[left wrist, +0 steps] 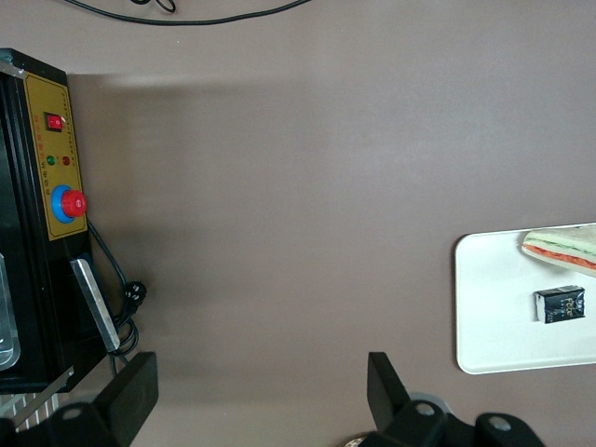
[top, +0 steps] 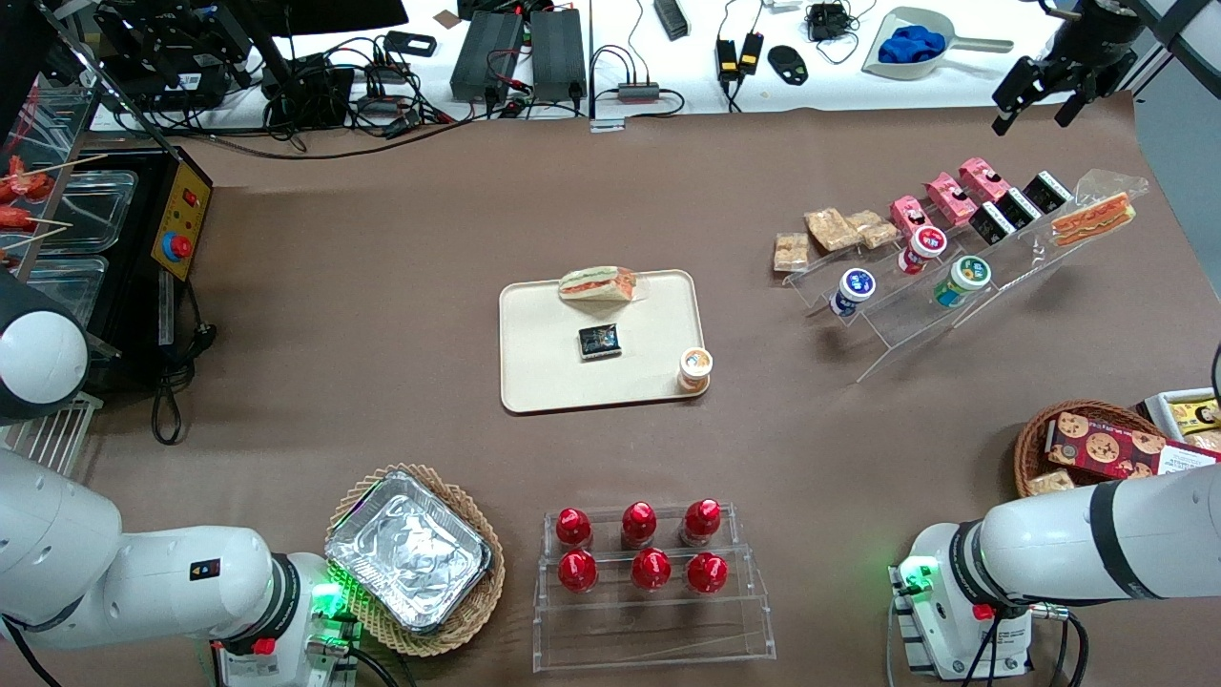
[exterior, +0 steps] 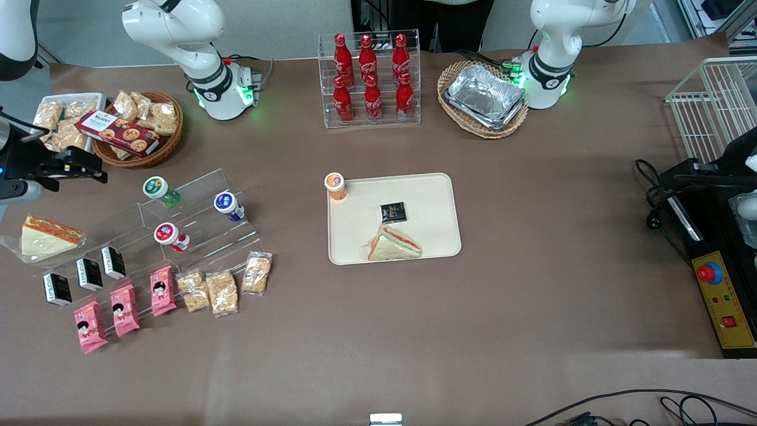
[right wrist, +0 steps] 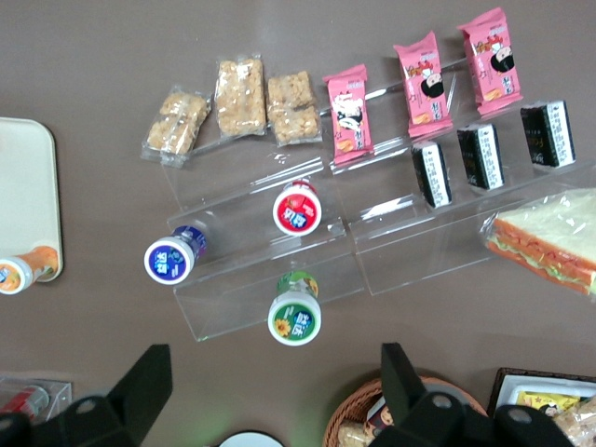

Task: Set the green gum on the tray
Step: 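Move the right gripper toward the acrylic rack of gum bottles, then lower the right gripper over the green-capped gum bottle on the rack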

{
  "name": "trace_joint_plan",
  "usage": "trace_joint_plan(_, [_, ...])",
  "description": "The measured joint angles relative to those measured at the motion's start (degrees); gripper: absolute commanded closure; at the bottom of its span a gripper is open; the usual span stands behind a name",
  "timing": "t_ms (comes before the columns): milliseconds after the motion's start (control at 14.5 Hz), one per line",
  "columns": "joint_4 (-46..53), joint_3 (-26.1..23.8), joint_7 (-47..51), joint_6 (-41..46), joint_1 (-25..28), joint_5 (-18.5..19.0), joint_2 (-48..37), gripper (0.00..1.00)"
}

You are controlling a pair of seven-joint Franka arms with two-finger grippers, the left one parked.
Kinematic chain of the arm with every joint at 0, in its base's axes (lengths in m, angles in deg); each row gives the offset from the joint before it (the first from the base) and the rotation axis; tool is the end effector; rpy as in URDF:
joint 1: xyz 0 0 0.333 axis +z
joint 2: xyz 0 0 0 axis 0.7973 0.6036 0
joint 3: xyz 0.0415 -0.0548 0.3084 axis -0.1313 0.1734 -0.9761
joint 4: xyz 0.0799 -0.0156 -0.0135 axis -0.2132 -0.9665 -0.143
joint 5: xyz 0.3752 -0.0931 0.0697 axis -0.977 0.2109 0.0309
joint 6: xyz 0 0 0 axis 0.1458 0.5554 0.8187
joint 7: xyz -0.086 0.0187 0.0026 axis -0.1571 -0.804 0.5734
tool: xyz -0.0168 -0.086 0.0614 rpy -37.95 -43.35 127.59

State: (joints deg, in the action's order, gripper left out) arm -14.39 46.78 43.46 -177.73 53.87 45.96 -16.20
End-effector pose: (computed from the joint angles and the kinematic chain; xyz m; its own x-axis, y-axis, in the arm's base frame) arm 0.5266 -0.0429 0.6011 0.9893 0.1182 -0.0850 0.1153 -0.9926 -0.0378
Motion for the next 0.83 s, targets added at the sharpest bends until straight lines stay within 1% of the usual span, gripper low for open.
trace_joint_plan(207, [-5.7, 0.0, 0.0, -0.8, 0.0, 0.0, -4.7, 0.00])
trace_joint_plan(484, [-15.4, 0.0, -0.2, -4.4, 0.0, 0.0, -12.0, 0.00])
trace_joint_plan(830, [-18.8, 0.0, -0.4, -5.2, 0.0, 0.1, -13.8, 0.00])
